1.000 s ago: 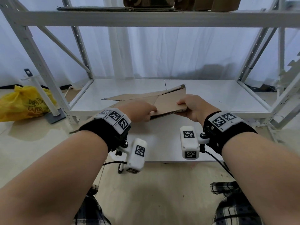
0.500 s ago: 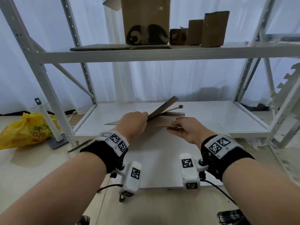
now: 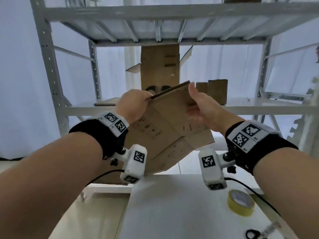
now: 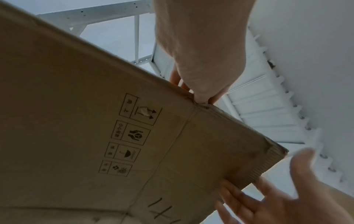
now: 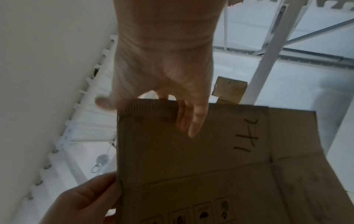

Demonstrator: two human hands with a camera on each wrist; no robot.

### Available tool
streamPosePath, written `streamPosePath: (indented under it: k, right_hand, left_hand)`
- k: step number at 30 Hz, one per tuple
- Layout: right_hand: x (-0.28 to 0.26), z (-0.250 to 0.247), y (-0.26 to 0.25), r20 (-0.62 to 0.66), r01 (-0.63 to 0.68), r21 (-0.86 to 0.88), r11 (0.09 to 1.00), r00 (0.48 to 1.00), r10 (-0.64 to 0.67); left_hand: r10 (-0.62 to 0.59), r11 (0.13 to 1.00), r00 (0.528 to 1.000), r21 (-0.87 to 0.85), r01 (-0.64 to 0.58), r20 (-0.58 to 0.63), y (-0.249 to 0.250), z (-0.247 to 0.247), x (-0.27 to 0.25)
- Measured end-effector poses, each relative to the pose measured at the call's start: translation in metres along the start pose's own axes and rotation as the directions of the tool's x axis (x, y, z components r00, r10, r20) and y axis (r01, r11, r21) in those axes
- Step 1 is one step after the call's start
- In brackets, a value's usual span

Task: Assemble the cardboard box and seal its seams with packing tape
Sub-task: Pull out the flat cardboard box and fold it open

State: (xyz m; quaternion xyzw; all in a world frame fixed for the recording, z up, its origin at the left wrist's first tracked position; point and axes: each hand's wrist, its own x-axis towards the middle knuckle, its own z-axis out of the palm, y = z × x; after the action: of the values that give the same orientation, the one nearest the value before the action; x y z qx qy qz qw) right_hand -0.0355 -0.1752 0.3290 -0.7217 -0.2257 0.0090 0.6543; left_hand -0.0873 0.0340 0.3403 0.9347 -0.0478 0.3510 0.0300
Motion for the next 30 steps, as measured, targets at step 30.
streamPosePath:
  k: [30]
  right_hand:
    - [-0.028, -0.006, -0.012, -0.021, 0.334, -0.540, 0.772, 0.912, -0.409]
  left_hand:
    - [-0.121, 0.993, 0.951, -0.052, 0.110, -0.284, 0.011, -0.018, -0.008]
